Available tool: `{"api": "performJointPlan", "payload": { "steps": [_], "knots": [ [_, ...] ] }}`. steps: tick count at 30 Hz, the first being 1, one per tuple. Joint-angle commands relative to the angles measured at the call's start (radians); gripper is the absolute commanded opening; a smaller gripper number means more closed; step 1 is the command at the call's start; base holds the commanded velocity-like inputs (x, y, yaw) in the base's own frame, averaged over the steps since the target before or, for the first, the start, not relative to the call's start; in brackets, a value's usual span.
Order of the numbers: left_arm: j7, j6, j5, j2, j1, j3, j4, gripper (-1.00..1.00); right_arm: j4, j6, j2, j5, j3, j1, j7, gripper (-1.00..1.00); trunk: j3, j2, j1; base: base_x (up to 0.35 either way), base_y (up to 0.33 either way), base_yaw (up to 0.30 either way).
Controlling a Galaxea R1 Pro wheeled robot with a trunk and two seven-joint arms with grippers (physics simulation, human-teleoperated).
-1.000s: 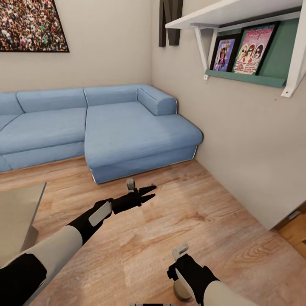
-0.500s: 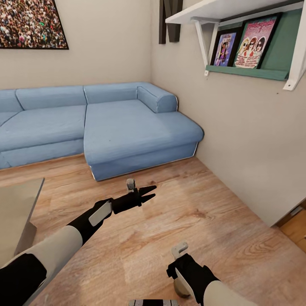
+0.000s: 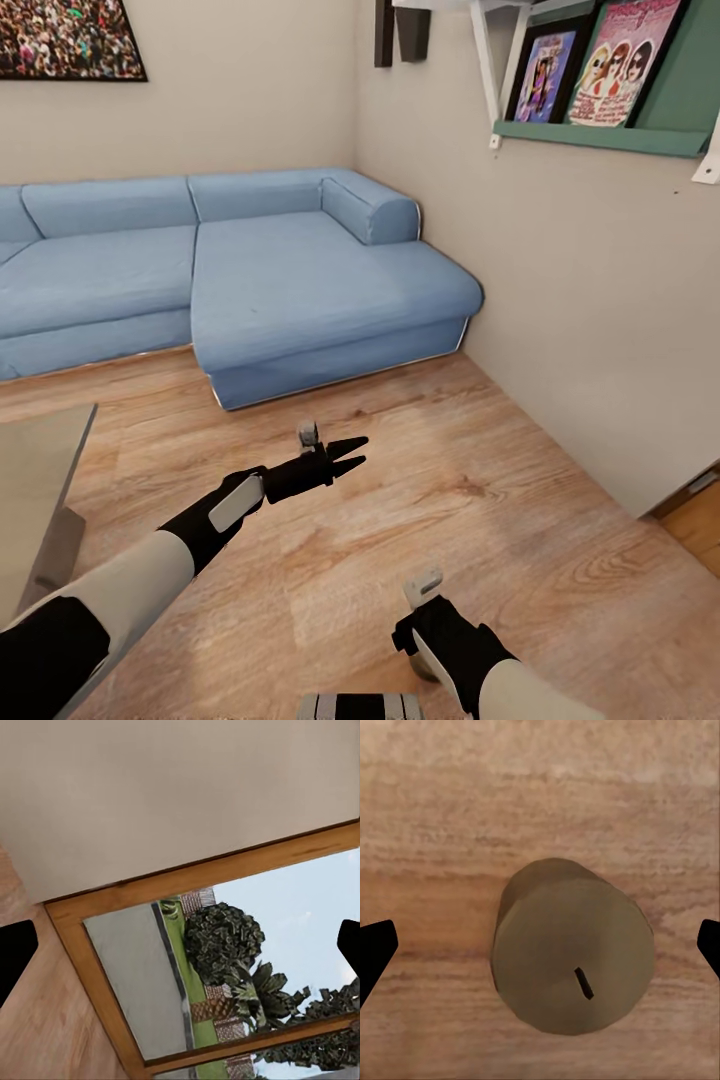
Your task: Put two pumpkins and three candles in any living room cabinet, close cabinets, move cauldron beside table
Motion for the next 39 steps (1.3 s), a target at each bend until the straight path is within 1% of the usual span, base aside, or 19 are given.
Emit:
{"api": "performJointPlan", "payload": {
  "steps": [1, 6, 7, 8, 9, 12, 21, 30, 34, 39],
  "knots": [
    [0.0, 0.0, 0.0, 0.0, 0.0, 0.0, 0.0, 1.0, 0.0, 0.0, 0.0, 0.0, 0.0, 0.0, -0.003, 1.0, -0.004, 0.0, 0.0, 0.0, 0.0, 0.0],
    [0.0, 0.0, 0.0, 0.0, 0.0, 0.0, 0.0, 1.0, -0.005, 0.0, -0.005, 0.0, -0.001, -0.001, -0.007, 1.0, -0.023, -0.001, 0.003, 0.0, 0.0, 0.0],
    [0.0, 0.0, 0.0, 0.0, 0.0, 0.0, 0.0, 1.0, -0.012, 0.0, -0.011, 0.0, -0.002, -0.001, -0.007, 1.0, -0.027, -0.002, 0.003, 0.0, 0.0, 0.0],
    [0.0, 0.0, 0.0, 0.0, 0.0, 0.0, 0.001, 1.0, -0.032, 0.002, -0.024, -0.002, -0.003, -0.001, -0.007, 1.0, -0.031, -0.002, 0.004, 0.0, 0.0, 0.0],
    [0.0, 0.0, 0.0, 0.0, 0.0, 0.0, 0.001, 1.0, -0.042, 0.003, -0.032, -0.002, -0.003, -0.001, -0.007, 1.0, -0.035, -0.002, 0.004, 0.0, 0.0, 0.0],
    [0.0, 0.0, 0.0, 0.0, 0.0, 0.0, 0.003, 1.0, -0.052, 0.004, -0.039, -0.003, -0.003, -0.001, -0.007, 1.0, -0.047, -0.003, 0.005, 0.0, 0.0, 0.0],
    [-0.001, 0.0, 0.0, 0.0, 0.0, 0.0, 0.003, 1.0, -0.052, 0.004, -0.04, -0.002, -0.003, -0.001, 0.002, 1.0, -0.047, -0.003, 0.005, 0.0, 0.0, 0.0],
    [-0.001, 0.0, 0.0, 0.0, 0.0, 0.0, 0.003, 1.0, -0.051, 0.003, -0.04, -0.002, -0.003, -0.001, 0.003, 1.0, -0.081, -0.005, 0.009, 0.0, 0.0, 0.0],
    [0.0, -0.001, 0.0, -0.001, 0.0, -0.001, 0.004, 1.0, -0.053, 0.003, -0.04, -0.001, -0.003, -0.001, -0.007, 1.0, -0.097, -0.006, 0.011, 0.0, 0.0, 0.0],
    [0.0, -0.001, 0.0, -0.002, 0.0, 0.0, 0.005, 1.0, -0.056, 0.003, -0.041, -0.001, -0.003, -0.001, -0.009, 1.0, -0.097, -0.006, 0.011, 0.0, 0.0, 0.0]
  ]
}}
